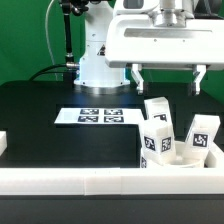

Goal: Assemble stool

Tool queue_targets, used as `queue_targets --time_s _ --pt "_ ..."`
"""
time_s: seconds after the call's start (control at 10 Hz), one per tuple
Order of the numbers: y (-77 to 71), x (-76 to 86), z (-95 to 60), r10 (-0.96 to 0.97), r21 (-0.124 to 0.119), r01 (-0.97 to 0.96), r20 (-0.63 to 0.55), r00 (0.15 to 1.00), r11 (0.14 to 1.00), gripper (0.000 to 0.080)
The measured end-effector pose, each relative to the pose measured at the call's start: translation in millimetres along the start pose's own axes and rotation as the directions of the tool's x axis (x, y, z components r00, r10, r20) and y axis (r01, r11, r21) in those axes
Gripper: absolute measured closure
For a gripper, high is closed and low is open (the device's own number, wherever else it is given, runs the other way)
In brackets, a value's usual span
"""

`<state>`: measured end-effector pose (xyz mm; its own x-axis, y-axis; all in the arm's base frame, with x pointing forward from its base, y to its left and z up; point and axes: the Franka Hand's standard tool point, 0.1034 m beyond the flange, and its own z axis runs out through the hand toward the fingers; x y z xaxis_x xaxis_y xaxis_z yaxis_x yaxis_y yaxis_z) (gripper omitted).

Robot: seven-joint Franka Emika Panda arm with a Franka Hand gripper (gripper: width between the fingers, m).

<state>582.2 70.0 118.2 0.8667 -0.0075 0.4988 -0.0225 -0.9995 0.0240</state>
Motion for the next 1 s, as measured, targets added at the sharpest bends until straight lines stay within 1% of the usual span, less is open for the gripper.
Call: queue_targets --time_s 0.1,0.4,0.5,0.6,0.7,0.8,0.9,1.0 --pt "0.1 -5.4 3.3 -0.004 -0.003 0.004 0.005 1.0 1.0 0.0151" --pt "1.4 -9.6 6.6 -0.003 -0.004 0.003 0.046 0.999 1.0 0.0151" --pt "11.6 -11.2 8.8 -0.011 -0.013 0.011 0.05 0.999 1.0 0.0151" --pt "14.3 -15.2 11.4 -0.002 -0.013 0.004 0.094 0.996 1.0 0.0151" --pt "12.3 -20.4 12.2 0.006 -0.003 -0.005 0.198 0.98 1.0 0.0151" --pt "11.7 -17.0 10.2 0.015 0.005 -0.017 0.276 0.961 1.0 0.0151" --pt "10.2 -11.7 9.2 0.018 0.009 -0.022 0.309 0.951 1.0 0.0151" --pt "8.8 -10.0 8.9 0.016 0.011 -0.02 0.306 0.952 1.0 0.0151"
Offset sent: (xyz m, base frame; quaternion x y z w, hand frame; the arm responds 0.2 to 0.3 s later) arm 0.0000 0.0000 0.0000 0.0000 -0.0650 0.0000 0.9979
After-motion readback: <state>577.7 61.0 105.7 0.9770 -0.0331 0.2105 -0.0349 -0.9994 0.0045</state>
